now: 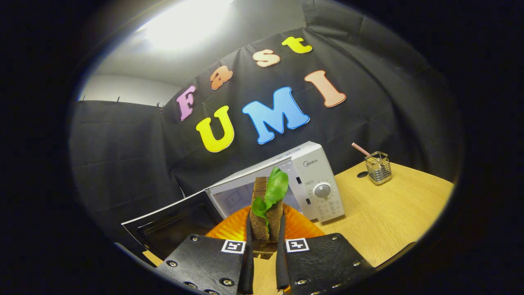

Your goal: Open the microwave, put the food inside, and close the microwave door.

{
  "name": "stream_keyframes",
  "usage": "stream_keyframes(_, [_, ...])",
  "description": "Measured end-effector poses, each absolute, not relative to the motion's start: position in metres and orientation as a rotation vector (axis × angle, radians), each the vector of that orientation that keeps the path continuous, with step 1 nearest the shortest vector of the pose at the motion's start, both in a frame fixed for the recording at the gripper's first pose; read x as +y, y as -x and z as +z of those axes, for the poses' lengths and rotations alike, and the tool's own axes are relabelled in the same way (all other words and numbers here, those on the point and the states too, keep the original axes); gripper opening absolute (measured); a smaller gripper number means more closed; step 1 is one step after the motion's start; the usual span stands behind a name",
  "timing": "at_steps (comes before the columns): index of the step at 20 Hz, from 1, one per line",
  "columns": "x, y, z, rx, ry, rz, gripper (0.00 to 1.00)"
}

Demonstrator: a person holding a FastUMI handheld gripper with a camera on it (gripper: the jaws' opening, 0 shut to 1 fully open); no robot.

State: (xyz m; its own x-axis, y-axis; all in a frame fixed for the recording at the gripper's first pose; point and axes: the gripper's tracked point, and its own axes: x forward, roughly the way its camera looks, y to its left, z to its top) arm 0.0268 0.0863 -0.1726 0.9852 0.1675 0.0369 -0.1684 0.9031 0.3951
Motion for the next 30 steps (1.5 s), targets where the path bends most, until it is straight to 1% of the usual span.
stream_keyframes(8, [0.112, -0.089, -0.18, 0.064, -0.557, 0.186, 0.22])
stream_keyframes(16, [0.14, -0.146, -0.201, 0.162, -0.82, 0.177, 0.22])
stream_keyframes(21, [0.147, -0.185, -0.223, 0.193, -0.919, 0.132, 0.21])
stream_keyframes(25, [0.163, -0.208, -0.222, 0.165, -0.97, 0.163, 0.22])
stream_keyframes(30, [0.161, -0.247, -0.235, 0.163, -1.065, 0.087, 0.23])
